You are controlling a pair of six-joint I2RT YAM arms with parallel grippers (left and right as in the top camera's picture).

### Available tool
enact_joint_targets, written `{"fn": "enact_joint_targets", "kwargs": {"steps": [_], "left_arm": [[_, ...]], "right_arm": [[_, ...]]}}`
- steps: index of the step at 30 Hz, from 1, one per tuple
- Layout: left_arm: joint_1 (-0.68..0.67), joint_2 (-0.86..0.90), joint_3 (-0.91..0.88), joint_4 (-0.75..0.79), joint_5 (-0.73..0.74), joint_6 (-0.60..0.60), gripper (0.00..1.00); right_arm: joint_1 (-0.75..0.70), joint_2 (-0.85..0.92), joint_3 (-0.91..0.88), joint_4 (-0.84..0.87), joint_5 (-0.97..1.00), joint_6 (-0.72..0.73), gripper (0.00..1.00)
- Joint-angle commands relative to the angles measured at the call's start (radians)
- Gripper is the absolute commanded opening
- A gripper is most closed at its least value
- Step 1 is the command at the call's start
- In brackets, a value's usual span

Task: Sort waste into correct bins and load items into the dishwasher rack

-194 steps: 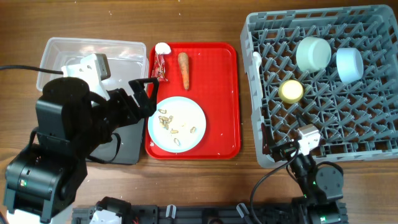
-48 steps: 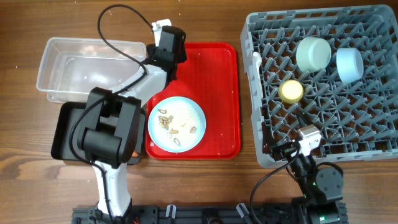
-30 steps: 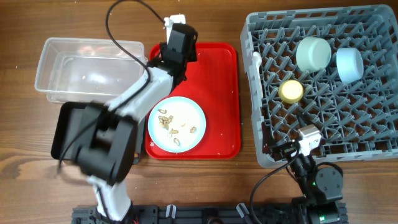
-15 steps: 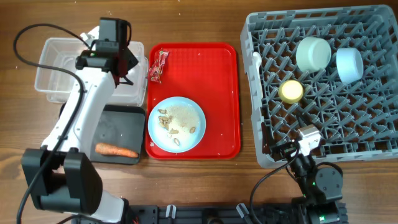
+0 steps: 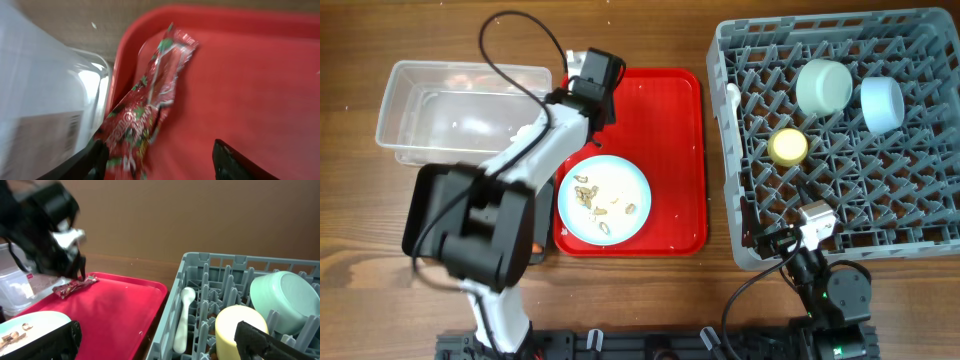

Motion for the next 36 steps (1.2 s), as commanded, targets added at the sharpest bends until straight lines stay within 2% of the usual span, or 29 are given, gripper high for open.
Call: {"fn": "enact_joint_targets", "kwargs": {"steps": [1,3,4,8,9,13,16,17,19,22,25,26,27,28,29,30,33,34,36], "left_arm": [[0.018,0.077,-0.005,0.044,-0.071,0.028,0.68],[0.019,0.111,-0.005,0.071,-0.077,0.028,0.66],[0.019,0.128,-0.005,0.079,-0.077,0.027,0.59],[-0.011,0.127,0.004,0.080,0.026,0.028,0.11],[-0.023,0.116,0.014,0.070,0.049,0.028,0.04],[-0.069,0.011,0.106,-0.053,0.108,0.011,0.04],[-0.063,-0.148,0.220,-0.283,0.103,-0.062,0.04],[-0.050,-0.185,0.223,-0.315,0.096,-0.075,0.04],[0.010,-0.262,0.223,-0.406,0.029,-0.156,0.04],[0.121,-0.274,0.221,-0.496,-0.043,-0.273,0.04],[0.289,-0.205,0.185,-0.448,0.000,-0.379,0.04],[0.320,-0.178,0.185,-0.418,0.054,-0.378,0.17],[0.343,-0.159,0.186,-0.399,0.129,-0.378,0.48],[0.360,-0.159,0.186,-0.397,0.228,-0.378,0.63],[0.364,-0.187,0.190,-0.413,0.258,-0.378,0.74],[0.346,-0.234,0.197,-0.430,0.262,-0.378,0.75],[0.237,-0.323,0.197,-0.490,0.261,-0.354,0.72],[0.164,-0.333,0.197,-0.533,0.260,-0.317,0.63],[0.019,-0.311,0.178,-0.592,0.243,-0.295,0.32]], "right_arm": [[0.002,-0.008,-0.004,0.005,0.014,0.013,1.00],[0.002,-0.008,-0.004,0.005,0.014,0.013,1.00],[0.002,-0.008,-0.004,0.005,0.014,0.013,1.00],[0.002,-0.008,-0.004,0.005,0.014,0.013,1.00],[0.002,-0.008,-0.004,0.005,0.014,0.013,1.00],[0.002,-0.008,-0.004,0.005,0.014,0.013,1.00],[0.002,-0.008,-0.004,0.005,0.014,0.013,1.00],[0.002,-0.008,-0.004,0.005,0.014,0.013,1.00],[0.002,-0.008,-0.004,0.005,0.014,0.013,1.00],[0.002,-0.008,-0.004,0.005,0.014,0.013,1.00],[0.002,-0.008,-0.004,0.005,0.014,0.013,1.00],[0.002,-0.008,-0.004,0.005,0.014,0.013,1.00],[0.002,-0.008,-0.004,0.005,0.014,0.013,1.00],[0.002,-0.008,-0.004,0.005,0.014,0.013,1.00],[0.002,-0.008,-0.004,0.005,0.014,0.013,0.99],[0.002,-0.008,-0.004,0.005,0.014,0.013,1.00],[0.002,-0.008,-0.004,0.005,0.014,0.013,1.00],[0.002,-0.008,-0.004,0.005,0.014,0.013,1.00],[0.002,-0.008,-0.004,0.005,0.014,0.013,1.00]]}}
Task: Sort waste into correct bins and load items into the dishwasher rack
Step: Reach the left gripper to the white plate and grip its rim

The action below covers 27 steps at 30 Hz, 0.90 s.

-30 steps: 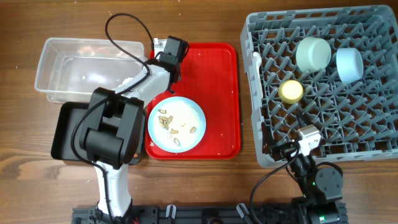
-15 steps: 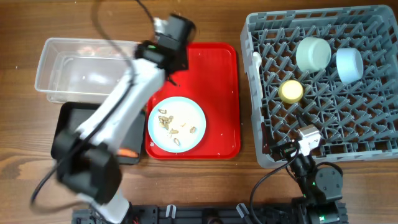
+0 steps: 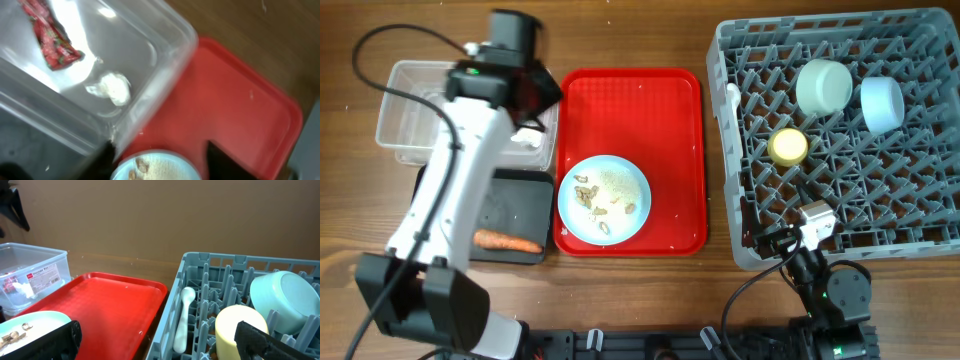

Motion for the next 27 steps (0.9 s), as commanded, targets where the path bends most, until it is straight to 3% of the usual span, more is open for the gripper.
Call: {"fn": "enact_joint_targets", "kwargs": {"steps": [1,4,7,10,14,17,20,27], "left_arm": [[-0.208,0.027,-0.037,-0.052,-0.010,0.039,0.30],[-0.390,0.085,-0.129,-0.023,-0.009,0.034,0.33],[-0.539,0.163,-0.150,-0.002,-0.076,-0.004,0.28],[-0.607,0.250,-0.150,0.002,-0.114,-0.018,0.28],[-0.641,0.370,-0.150,0.014,-0.114,-0.017,0.30],[-0.641,0.419,-0.150,0.045,-0.106,0.039,0.25],[-0.639,0.435,-0.150,0.042,-0.103,0.039,0.04],[-0.591,0.352,-0.075,-0.093,-0.103,0.055,0.04]], "right_arm": [[0.002,-0.008,-0.004,0.005,0.014,0.013,1.00],[0.002,-0.008,-0.004,0.005,0.014,0.013,1.00],[0.002,-0.008,-0.004,0.005,0.014,0.013,1.00],[0.002,-0.008,-0.004,0.005,0.014,0.013,1.00],[0.002,-0.008,-0.004,0.005,0.014,0.013,0.99],[0.002,-0.008,-0.004,0.005,0.014,0.013,1.00],[0.002,-0.008,-0.004,0.005,0.014,0.013,1.00],[0.002,-0.008,-0.004,0.005,0.014,0.013,1.00]]}}
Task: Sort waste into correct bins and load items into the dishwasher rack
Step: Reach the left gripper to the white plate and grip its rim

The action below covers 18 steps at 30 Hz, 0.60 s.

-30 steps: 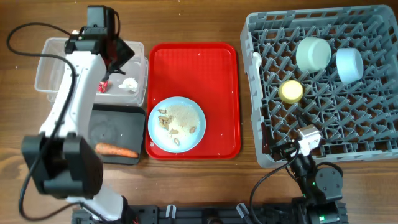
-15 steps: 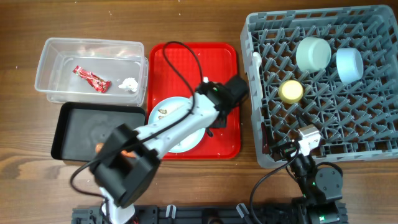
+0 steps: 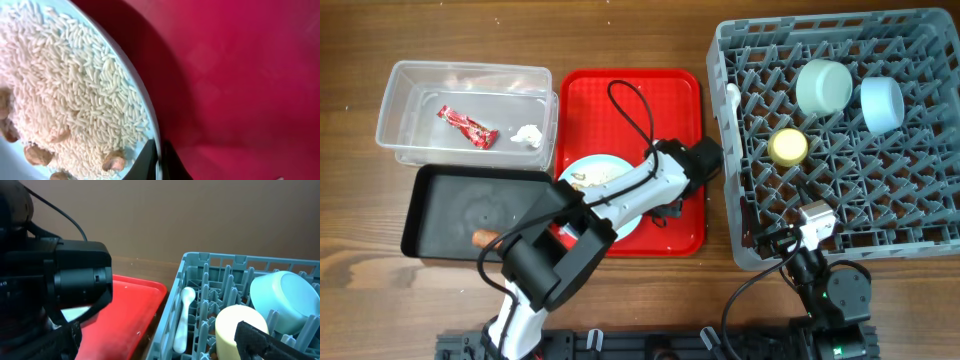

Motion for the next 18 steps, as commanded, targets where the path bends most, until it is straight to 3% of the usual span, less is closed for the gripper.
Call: {"fn": "enact_joint_targets", "kwargs": {"steps": [1,11,18], "left_arm": [[0.030,-0.070,0.064,-0.042,0.001,0.040,0.04],[0.031,-0.217,0.155,-0.167,-0.021,0.048,0.04],[0.040,-0.309,0.156,-0.338,-0.047,-0.080,0.04]], "right_arm": [[0.002,-0.008,-0.004,0.005,0.014,0.013,1.00],[0.002,-0.008,-0.004,0.005,0.014,0.013,1.00],[0.002,-0.008,-0.004,0.005,0.014,0.013,1.00]]}}
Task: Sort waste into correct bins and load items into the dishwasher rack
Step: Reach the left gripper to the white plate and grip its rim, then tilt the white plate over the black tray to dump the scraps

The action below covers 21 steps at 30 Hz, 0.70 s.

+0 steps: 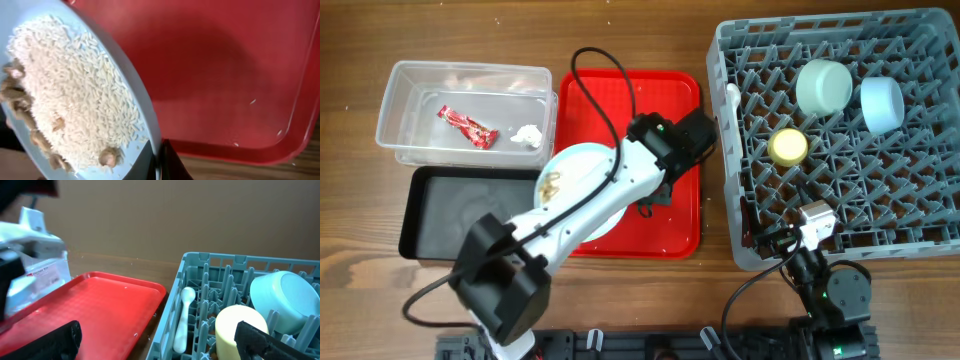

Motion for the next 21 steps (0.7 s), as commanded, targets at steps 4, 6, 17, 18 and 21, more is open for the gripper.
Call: {"fn": "enact_joint_targets", "kwargs": {"steps": [4,6,17,18,21], "left_arm": [[0.119,-0.144,0.018,-0.093,0.057,-0.061,0.04],[0.187,-0.153,0.016,-0.108,0.105,-0.033,0.04],[0.549,-0.154,0.009,-0.074,0.523,0.336,0.04],[0.568,-0.157,0.009,-0.074,0.551,0.362,0.04],[0.618,-0.171,0.009,-0.074,0.630,0.422,0.04]], "right_arm": [[0.002,-0.008,-0.004,0.005,0.014,0.013,1.00],[0.002,-0.008,-0.004,0.005,0.014,0.013,1.00],[0.002,-0.008,-0.004,0.005,0.014,0.013,1.00],[0.002,-0.008,-0.004,0.005,0.014,0.013,1.00],[0.002,-0.008,-0.004,0.005,0.014,0.013,1.00]]}}
